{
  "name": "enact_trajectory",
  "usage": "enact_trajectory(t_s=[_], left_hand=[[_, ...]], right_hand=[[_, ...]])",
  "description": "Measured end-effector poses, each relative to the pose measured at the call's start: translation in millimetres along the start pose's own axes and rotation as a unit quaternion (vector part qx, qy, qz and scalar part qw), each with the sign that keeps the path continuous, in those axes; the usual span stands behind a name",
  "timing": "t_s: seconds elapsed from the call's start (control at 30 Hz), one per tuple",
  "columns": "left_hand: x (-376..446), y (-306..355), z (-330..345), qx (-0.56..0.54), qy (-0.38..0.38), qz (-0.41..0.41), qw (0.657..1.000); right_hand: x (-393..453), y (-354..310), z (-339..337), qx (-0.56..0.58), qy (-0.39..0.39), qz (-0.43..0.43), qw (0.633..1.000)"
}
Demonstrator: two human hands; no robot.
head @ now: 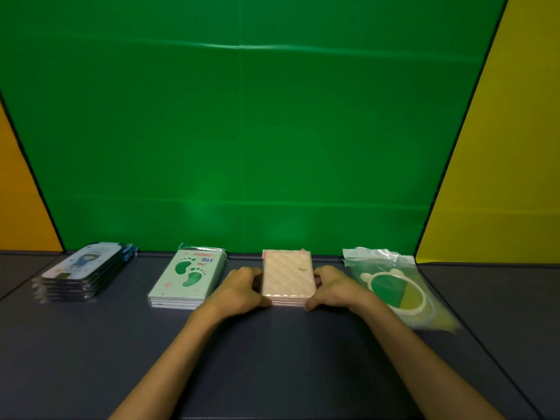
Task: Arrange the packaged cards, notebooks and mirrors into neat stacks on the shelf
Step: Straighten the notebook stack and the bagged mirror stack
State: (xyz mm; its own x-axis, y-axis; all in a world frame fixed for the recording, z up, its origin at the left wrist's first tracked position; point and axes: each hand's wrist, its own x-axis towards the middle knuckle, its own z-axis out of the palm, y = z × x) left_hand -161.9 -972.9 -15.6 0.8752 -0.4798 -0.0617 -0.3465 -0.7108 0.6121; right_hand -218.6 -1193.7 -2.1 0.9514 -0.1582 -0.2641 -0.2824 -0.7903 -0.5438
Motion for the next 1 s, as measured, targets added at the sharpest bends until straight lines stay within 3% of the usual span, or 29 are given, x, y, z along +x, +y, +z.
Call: enact_trajectory(t_s=[0.13, 0.4, 0.73, 1.0], left_hand=[[-13, 10, -11, 0.073, 0.016, 0.042, 0.996], [-23, 47, -2, 0.238, 0.129, 0.136, 0.953], [-13, 120, 40, 0.296, 0.129, 0.153, 0.934], [-3, 188, 94, 0.312, 0.129, 0.114, 0.934]], right_hand=[[-9, -6, -4, -0.018, 0.036, -0.029, 0.999], [-40, -5, -14, -0.201, 0.195, -0.099, 0.955], [-70, 59, -61, -0.230, 0.244, -0.086, 0.938], [-78, 135, -103, -0.225, 0.228, -0.078, 0.944]])
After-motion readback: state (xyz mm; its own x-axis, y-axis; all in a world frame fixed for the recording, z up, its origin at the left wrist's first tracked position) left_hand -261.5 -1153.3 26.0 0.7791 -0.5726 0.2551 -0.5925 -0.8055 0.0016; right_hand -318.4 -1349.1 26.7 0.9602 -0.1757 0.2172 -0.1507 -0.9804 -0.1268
